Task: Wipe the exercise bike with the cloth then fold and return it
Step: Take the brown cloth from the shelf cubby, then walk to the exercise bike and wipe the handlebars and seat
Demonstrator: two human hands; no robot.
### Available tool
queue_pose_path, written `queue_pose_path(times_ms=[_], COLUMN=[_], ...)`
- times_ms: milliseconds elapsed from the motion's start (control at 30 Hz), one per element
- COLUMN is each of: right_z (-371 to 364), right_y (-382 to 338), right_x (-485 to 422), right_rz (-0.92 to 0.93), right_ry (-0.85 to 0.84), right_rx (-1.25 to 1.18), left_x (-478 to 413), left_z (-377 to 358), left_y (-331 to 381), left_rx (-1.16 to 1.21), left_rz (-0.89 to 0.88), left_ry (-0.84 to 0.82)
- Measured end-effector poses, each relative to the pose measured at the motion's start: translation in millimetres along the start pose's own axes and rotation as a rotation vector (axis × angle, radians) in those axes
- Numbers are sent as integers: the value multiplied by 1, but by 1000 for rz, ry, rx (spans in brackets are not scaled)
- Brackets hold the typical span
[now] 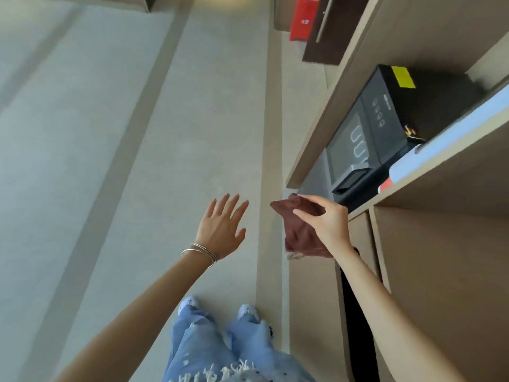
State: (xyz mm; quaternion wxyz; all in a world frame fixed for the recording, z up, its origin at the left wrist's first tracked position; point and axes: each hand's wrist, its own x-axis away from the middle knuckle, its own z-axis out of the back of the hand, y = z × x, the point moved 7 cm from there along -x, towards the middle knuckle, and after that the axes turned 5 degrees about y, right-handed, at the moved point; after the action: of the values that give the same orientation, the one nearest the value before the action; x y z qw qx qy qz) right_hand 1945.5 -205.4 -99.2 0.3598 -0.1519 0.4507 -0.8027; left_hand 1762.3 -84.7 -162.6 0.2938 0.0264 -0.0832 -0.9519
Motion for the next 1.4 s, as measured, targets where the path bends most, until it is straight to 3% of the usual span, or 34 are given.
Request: queue_pose_path(times_ms=[300,567,967,1400], right_z=[-178,-326,-467,-603], right_y=[-86,-193,-310,-394], right_x=[4,59,141,140], right_rz=[40,185,302,499], right_ry=[-381,-618,-882,-1032], right_rx=[-148,-175,-192,-128], left_x=[122,247,389,432], left_z=[30,57,94,103], left_y=[-153,-276,-385,-491], left_rx=[-2,-58,-82,-54], left_rz=[414,656,983,1178], left_ry=[72,112,249,266])
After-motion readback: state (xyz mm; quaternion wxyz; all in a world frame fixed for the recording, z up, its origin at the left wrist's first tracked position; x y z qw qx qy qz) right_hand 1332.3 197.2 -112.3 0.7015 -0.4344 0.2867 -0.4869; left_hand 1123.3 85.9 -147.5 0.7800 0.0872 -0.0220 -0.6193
